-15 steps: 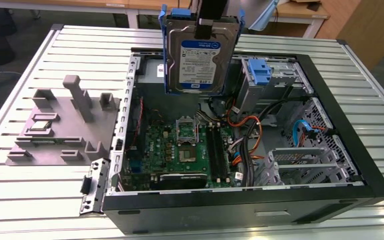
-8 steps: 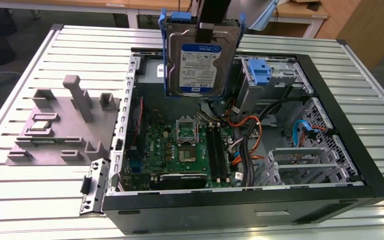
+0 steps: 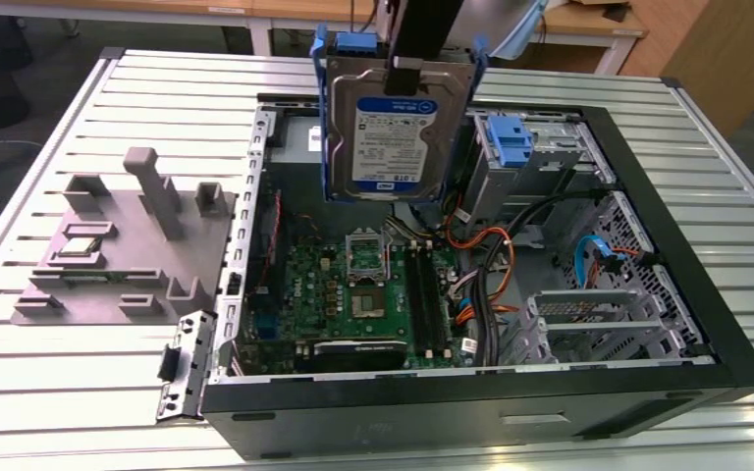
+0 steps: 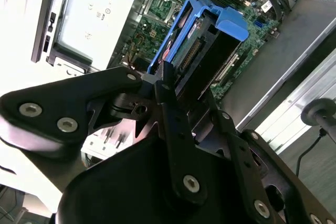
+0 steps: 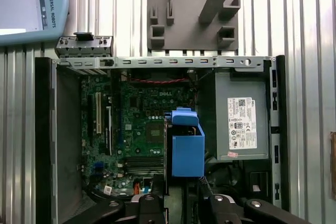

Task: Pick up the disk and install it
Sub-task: 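Pick up the disk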

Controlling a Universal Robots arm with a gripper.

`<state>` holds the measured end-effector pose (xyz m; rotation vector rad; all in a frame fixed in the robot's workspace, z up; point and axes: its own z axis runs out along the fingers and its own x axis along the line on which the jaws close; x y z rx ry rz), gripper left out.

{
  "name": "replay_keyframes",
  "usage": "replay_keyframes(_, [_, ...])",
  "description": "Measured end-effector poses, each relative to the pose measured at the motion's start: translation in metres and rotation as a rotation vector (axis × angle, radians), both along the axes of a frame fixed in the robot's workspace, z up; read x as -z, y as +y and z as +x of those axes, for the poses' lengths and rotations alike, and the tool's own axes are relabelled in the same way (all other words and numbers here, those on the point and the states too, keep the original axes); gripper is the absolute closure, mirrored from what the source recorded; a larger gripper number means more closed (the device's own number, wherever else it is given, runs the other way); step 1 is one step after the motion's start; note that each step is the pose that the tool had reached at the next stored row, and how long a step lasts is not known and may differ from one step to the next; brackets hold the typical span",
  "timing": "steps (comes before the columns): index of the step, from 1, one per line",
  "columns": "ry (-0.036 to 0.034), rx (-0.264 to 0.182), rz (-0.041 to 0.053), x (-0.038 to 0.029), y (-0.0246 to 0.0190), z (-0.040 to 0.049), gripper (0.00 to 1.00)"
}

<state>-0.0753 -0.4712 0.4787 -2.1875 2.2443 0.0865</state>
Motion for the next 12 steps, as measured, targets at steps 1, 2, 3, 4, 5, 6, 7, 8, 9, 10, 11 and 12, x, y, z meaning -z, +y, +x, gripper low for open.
replay_keyframes(1, [0.0000, 0.000, 0.0000, 0.0000, -0.0011, 0.0000, 0.65])
replay_keyframes(2, [0.0000, 0.000, 0.0000, 0.0001, -0.0019, 0.0000, 0.65])
replay_keyframes(3, [0.0000, 0.000, 0.0001, 0.0001, -0.0027, 0.0000, 0.65])
replay_keyframes(4, [0.0000, 0.000, -0.0001, 0.0001, -0.0041, 0.0000, 0.65])
replay_keyframes(5, [-0.0001, 0.000, 0.0001, 0.0003, -0.0048, 0.0000, 0.65])
replay_keyframes(6, [-0.0004, 0.000, 0.0000, 0.0003, -0.0048, 0.0000, 0.65])
replay_keyframes(7, [-0.0003, 0.000, -0.0003, 0.0002, -0.0051, 0.0000, 0.65])
replay_keyframes(8, [-0.0004, 0.000, -0.0002, 0.0003, -0.0057, 0.0001, 0.65])
replay_keyframes(9, [-0.0004, 0.000, -0.0002, 0.0003, -0.0063, 0.0000, 0.65])
replay_keyframes(10, [-0.0004, 0.000, -0.0002, 0.0003, -0.0064, 0.0000, 0.65])
replay_keyframes(11, [-0.0004, 0.000, -0.0002, 0.0003, -0.0064, 0.0000, 0.65])
replay_keyframes(12, [-0.0004, 0.000, -0.0002, 0.0003, -0.0064, 0.0000, 0.65])
